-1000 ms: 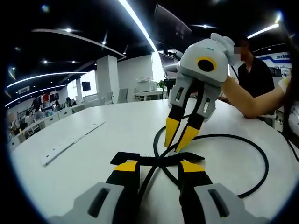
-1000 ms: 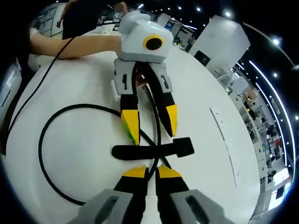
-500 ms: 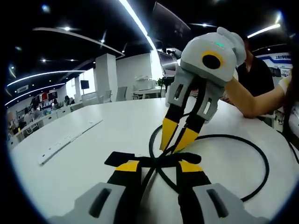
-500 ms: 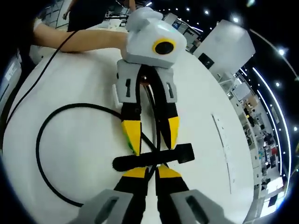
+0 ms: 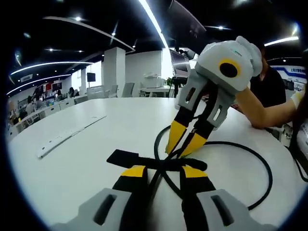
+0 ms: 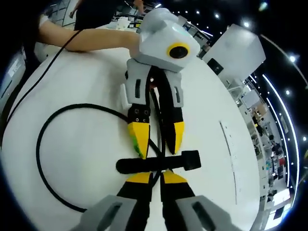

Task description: Find the charging cable on the desk, coil it up and secure with Velcro.

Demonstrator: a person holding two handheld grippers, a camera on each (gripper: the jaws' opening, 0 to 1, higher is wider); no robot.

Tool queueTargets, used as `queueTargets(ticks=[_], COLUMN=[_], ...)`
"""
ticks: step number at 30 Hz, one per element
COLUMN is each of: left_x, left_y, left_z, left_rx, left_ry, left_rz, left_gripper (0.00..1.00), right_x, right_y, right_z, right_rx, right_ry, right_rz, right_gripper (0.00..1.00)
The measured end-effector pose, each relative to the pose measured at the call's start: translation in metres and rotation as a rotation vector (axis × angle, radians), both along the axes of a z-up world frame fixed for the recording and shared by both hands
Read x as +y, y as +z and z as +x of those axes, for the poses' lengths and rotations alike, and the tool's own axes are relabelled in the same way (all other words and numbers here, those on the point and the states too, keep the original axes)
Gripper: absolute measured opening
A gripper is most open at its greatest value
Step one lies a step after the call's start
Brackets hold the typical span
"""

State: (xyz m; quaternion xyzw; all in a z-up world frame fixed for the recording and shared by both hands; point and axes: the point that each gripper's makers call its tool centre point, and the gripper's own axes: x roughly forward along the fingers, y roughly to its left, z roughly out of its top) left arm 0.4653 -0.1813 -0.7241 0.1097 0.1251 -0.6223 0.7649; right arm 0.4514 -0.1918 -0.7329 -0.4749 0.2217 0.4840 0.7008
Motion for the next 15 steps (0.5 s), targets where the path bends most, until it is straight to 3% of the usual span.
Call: queueTargets(ticks=[15], left_x=[0.0016], left_y=[-0.0014], left_z=[-0.0047], left_rx=[0.018], left_ry=[-0.001], left_rz=[0.015], left_gripper=[0.20], right_x=[-0.0012], right_y=[0.0003], right_z=[-0.0027], right_rx=[-0.042], right_ry=[0.113], right_rz=[-0.005], right_gripper=[0.10])
